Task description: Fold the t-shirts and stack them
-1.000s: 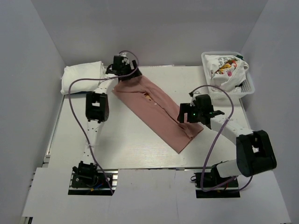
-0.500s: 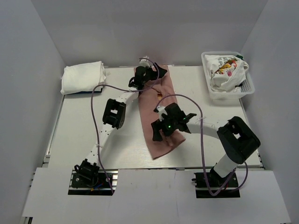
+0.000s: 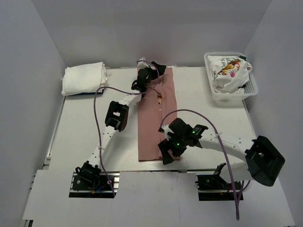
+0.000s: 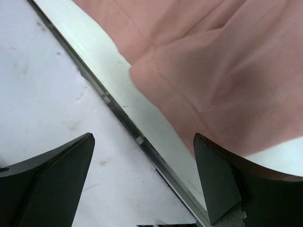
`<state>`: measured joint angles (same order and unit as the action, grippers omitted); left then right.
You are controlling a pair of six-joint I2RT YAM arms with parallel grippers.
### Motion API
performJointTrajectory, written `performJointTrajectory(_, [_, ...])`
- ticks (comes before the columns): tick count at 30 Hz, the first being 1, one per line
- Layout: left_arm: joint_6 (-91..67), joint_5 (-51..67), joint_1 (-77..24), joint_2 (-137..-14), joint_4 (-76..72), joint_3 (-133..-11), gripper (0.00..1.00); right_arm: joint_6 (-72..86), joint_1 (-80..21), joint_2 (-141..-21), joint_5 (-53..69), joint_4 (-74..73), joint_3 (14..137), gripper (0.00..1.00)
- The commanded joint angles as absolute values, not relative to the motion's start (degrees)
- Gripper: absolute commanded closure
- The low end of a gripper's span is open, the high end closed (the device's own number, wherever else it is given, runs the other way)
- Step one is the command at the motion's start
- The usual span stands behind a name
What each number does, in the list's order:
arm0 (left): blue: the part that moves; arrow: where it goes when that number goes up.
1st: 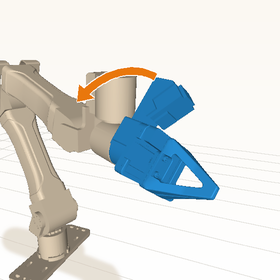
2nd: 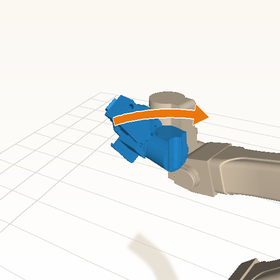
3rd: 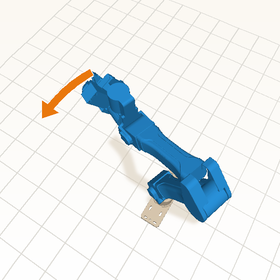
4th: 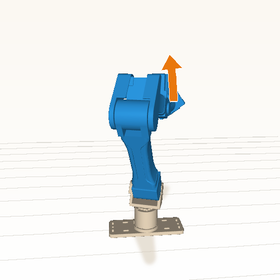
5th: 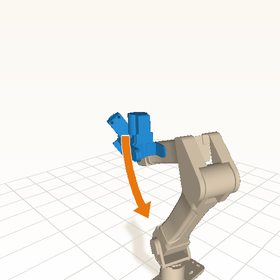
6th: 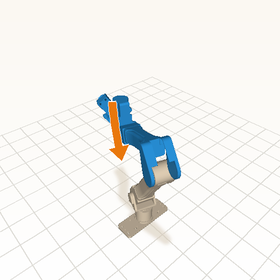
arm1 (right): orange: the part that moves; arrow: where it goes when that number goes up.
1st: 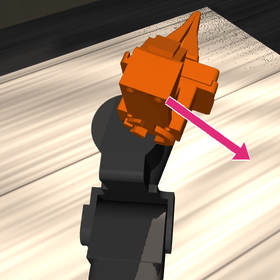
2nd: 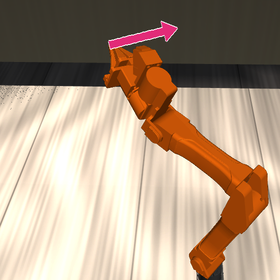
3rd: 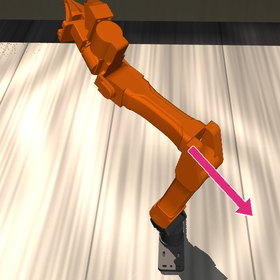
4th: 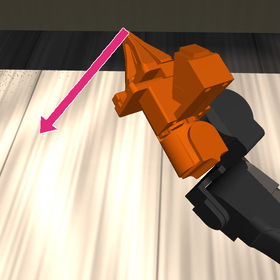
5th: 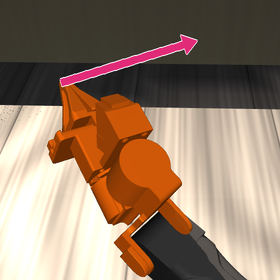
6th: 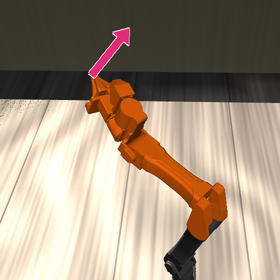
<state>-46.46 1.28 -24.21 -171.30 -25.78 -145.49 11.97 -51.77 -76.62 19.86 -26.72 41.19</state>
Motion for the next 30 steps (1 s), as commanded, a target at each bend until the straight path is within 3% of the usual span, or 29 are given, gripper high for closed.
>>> performJointTrajectory(1, [-46.94, 1.84, -23.38, -168.94, -25.66, -146.43, 0.0, 12.92, -51.77, -71.99, 18.99, -25.69, 41.92, 0.1])
performJointTrajectory(6, [-43.77, 5.52, -23.38, -155.07, -22.86, -142.13, 0.0, 13.88, -51.24, -60.77, 4.17, -21.19, 41.75, 0.1])
performJointTrajectory(11, [-37.71, 13.25, -23.38, -138.9, -10.49, -140.63, 0.0, 16.43, -51.41, -53.88, 0.88, -22.23, 38.94, 0.1])
performJointTrajectory(14, [-32.97, 16.61, -23.38, -121.86, -0.47, -128.97, 0.0, 17.66, -51.5, -53.96, 0.26, -26.36, 38.23, 0.1])
performJointTrajectory(17, [-31.2, 9.27, -23.99, -102.18, 10.67, -110.71, 0.0, 23.01, -51.33, -54.23, -5.52, -29.53, 35.95, 0.1])
performJointTrajectory(21, [-38.3, 11.33, -24.52, -79.05, 3.97, -70.0, 0.0, 28.48, -51.5, -54.84, -4.84, -31.2, 32.62, 0.1])
performJointTrajectory(24, [-43.48, 17.73, -25.13, -70.26, 3.6, -54.21, 0.0, 29.62, -51.42, -54.4, -1.94, -29.45, 29.63, 0.1])
performJointTrajectory(25, [-43.51, 23.24, -25.14, -69.27, 4.56, -52.05, 0.0, 30.05, -51.24, -54.4, -1.59, -28.92, 28.23, 0.1])
performJointTrajectory(30, [-42.01, 23.72, -27.85, -66.18, 20.12, -43.17, 0.0, 30.76, -51.5, -57.39, -0.53, -24.8, 27.16, 0.1])
